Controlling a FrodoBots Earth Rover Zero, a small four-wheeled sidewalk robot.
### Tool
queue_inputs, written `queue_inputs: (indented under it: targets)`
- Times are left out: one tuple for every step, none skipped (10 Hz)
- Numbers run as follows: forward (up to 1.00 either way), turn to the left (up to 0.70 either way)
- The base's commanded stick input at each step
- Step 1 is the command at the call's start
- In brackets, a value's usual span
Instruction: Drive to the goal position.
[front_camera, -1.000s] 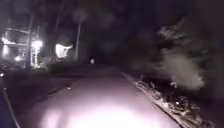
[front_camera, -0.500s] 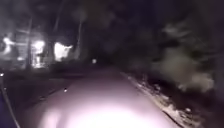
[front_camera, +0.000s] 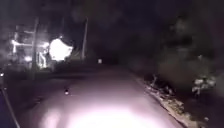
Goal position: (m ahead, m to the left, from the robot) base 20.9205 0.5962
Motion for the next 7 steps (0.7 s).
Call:
queue_inputs:
  targets:
    - [0.50, 0.00]
    - [0.50, 0.00]
    - [0.50, 0.00]
    - [0.50, 0.00]
    - [0.50, 0.00]
    - [0.50, 0.00]
    - [0.50, 0.00]
